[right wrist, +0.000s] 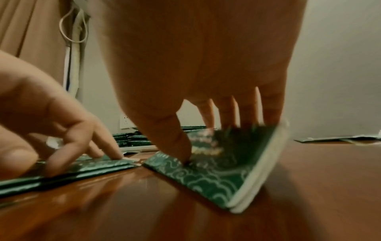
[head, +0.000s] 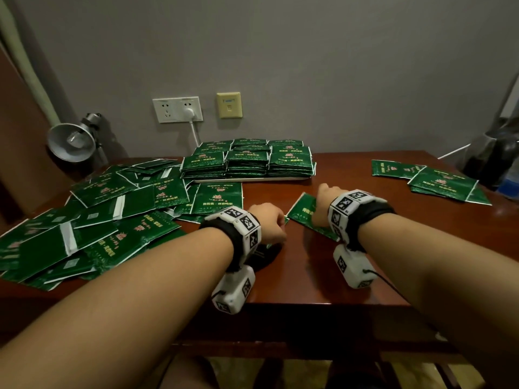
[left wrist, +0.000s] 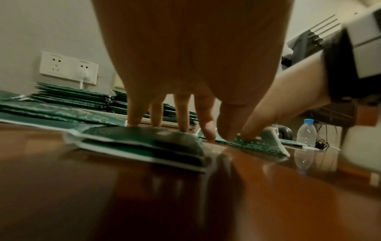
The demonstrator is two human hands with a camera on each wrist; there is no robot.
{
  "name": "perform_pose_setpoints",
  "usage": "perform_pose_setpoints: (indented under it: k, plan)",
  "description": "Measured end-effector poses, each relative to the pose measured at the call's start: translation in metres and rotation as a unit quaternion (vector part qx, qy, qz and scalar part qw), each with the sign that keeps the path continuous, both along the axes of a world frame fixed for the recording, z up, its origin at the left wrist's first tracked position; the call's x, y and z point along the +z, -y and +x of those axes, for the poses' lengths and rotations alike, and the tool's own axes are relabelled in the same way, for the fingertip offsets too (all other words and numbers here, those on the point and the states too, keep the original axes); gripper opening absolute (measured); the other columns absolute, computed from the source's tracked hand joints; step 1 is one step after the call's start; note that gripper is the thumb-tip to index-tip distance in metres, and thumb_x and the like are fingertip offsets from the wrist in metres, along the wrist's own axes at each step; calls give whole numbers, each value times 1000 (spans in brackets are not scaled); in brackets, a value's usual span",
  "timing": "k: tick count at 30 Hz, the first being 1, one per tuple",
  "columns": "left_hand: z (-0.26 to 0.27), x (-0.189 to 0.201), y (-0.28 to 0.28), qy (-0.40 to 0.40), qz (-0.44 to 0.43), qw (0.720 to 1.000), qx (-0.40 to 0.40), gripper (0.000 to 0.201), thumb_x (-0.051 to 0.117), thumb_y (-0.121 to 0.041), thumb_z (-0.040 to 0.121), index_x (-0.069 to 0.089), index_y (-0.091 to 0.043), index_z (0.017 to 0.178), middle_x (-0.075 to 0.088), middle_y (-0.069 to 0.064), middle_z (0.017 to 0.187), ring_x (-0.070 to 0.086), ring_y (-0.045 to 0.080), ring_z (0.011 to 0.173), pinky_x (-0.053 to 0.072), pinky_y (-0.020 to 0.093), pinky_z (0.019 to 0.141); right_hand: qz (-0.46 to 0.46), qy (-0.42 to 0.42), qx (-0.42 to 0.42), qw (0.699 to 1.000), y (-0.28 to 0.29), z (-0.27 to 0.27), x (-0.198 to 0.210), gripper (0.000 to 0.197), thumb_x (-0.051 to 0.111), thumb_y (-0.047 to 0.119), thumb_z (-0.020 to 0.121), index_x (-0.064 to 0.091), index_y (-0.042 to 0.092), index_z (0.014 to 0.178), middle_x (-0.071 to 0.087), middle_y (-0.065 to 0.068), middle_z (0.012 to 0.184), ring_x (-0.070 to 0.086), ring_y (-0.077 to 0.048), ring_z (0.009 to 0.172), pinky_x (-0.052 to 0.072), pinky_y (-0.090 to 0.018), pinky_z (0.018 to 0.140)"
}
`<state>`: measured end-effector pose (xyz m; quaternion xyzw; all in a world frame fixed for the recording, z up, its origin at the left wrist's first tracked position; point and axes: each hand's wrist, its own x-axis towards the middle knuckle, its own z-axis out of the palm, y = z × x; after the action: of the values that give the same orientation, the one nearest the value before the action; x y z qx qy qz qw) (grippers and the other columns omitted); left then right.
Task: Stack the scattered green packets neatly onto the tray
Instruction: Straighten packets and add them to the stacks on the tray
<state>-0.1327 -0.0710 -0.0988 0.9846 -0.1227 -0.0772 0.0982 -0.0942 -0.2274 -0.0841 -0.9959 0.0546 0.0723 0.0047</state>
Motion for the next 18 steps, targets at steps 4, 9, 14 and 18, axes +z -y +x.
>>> perform_pose_setpoints:
  k: [4,9,14,18]
  plan:
    - [-1,-7,-4,33,62,994,88,83,72,-65,68,45,-19,132,39,10,135,37,34,126,40,46,103,14,-35,12,999,-3,-10,-1,68,65,43,66,45,10,122,59,-12,111,62,-33,96,55,-44,83]
    - [-3,-2,-2,-14,101,985,139,89,67,-72,69,42,-14,132,41,16,137,43,35,124,40,44,100,46,-45,28,998,1,-22,-1,58,74,24,80,52,3,129,51,-19,133,51,-35,122,43,-38,95]
    - [-5,0,-2,-36,30,989,137,72,76,-53,72,46,-15,124,35,14,133,51,30,100,47,34,78,-37,-31,43,998,-6,-29,-5,67,67,36,60,48,14,120,47,-16,119,50,-40,111,44,-47,93]
    - [-4,-5,-6,-23,3,993,118,79,81,-43,68,33,-14,124,38,11,125,56,32,102,54,41,81,-64,-31,60,996,-12,-23,-8,54,55,33,53,38,17,103,47,-11,107,52,-32,100,48,-48,87]
